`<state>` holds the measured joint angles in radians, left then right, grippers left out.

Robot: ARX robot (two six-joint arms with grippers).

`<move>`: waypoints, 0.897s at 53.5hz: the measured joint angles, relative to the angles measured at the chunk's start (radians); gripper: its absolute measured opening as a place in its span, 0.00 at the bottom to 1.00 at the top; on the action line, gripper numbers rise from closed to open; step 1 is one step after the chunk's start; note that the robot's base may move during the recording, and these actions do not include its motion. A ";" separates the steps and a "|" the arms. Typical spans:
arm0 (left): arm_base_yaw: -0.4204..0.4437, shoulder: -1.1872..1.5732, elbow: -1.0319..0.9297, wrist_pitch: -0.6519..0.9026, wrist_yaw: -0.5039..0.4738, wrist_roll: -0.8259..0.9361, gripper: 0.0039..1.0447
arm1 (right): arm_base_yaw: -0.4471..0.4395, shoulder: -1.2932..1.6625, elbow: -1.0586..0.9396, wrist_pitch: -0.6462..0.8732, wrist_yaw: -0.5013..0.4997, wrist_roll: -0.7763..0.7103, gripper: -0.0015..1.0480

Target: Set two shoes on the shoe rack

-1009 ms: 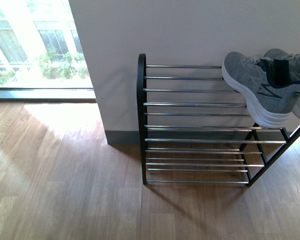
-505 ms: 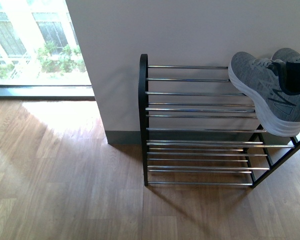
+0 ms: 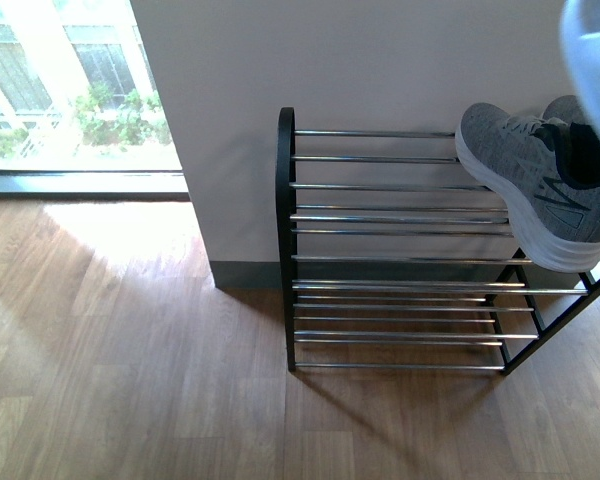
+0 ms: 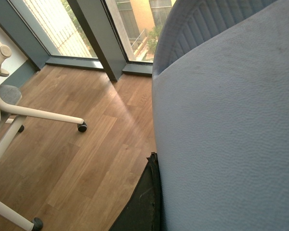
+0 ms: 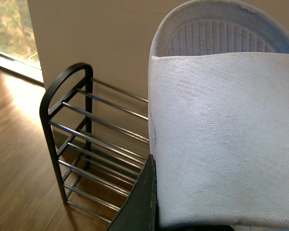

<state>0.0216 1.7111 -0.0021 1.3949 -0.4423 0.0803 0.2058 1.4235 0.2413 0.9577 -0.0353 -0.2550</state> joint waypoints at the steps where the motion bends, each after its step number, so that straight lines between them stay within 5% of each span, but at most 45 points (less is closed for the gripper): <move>1: 0.000 0.000 0.000 0.000 0.000 0.000 0.02 | 0.010 0.037 0.021 0.000 0.008 0.005 0.02; 17: 0.000 0.000 0.000 0.000 0.000 0.000 0.02 | 0.132 0.383 0.306 -0.070 0.071 0.036 0.02; 48: 0.000 0.000 0.000 0.000 0.000 0.000 0.02 | 0.191 0.852 0.918 -0.426 0.145 0.280 0.02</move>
<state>0.0219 1.7111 -0.0021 1.3949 -0.4427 0.0803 0.3965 2.2757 1.1595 0.5320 0.1093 0.0254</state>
